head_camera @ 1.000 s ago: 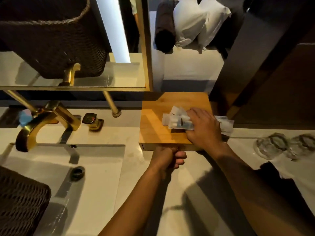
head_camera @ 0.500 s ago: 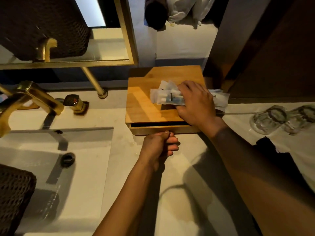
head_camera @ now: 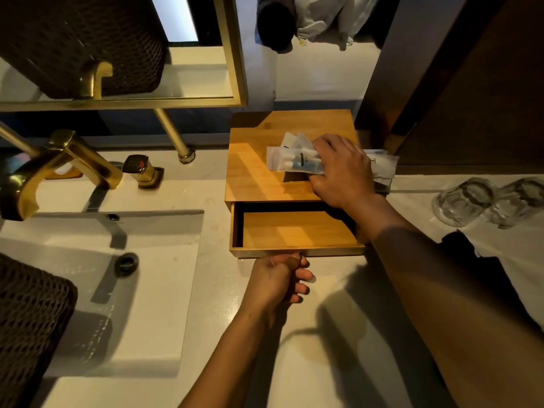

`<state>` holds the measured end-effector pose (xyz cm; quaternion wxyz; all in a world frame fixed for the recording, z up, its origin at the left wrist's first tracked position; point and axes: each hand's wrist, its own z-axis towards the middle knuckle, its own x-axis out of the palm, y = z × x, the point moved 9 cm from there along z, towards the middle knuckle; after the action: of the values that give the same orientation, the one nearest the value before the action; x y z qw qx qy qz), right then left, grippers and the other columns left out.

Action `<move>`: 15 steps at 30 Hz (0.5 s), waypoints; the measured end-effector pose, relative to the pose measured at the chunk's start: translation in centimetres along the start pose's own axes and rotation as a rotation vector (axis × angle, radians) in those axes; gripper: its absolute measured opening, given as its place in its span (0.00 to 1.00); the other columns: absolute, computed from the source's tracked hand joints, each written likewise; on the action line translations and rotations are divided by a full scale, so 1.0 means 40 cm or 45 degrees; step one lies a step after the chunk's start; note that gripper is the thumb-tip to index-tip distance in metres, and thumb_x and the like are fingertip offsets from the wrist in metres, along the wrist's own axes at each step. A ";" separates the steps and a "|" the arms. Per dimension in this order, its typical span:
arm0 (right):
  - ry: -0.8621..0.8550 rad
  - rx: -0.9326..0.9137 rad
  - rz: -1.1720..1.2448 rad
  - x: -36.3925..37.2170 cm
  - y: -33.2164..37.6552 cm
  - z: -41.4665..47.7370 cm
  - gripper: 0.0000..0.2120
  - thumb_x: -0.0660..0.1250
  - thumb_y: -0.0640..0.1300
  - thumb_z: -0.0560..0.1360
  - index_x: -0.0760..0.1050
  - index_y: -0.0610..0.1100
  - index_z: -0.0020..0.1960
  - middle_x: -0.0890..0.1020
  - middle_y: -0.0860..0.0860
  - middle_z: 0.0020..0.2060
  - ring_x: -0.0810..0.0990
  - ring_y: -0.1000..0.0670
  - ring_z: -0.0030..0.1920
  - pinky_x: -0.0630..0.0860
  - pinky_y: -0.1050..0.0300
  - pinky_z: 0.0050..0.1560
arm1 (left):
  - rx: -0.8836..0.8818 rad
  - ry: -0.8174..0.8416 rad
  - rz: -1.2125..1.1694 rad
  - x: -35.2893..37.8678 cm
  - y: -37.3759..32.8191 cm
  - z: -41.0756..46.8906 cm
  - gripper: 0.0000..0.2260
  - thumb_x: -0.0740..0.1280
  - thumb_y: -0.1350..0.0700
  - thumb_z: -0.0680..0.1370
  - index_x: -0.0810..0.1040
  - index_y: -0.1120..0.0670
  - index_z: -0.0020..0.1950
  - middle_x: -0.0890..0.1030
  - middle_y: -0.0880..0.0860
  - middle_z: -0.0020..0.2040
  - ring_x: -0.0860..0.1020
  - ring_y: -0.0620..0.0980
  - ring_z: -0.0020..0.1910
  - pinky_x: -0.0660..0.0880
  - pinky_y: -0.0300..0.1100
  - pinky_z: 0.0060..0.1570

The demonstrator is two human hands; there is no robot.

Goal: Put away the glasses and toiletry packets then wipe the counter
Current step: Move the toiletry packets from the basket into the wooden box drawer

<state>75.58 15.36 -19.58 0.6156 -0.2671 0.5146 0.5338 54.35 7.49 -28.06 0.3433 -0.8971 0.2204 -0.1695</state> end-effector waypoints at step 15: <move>-0.026 0.007 0.000 0.001 -0.002 0.000 0.26 0.69 0.53 0.66 0.71 0.50 0.62 0.79 0.49 0.58 0.77 0.46 0.57 0.74 0.49 0.56 | 1.001 -0.479 1.809 -0.113 -0.048 -0.144 0.29 0.54 0.40 0.81 0.54 0.41 0.82 0.51 0.52 0.84 0.49 0.56 0.83 0.50 0.56 0.77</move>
<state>75.66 15.34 -19.66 0.6214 -0.2599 0.5097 0.5352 48.44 7.96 -23.36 0.6878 -0.3725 0.5978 0.1755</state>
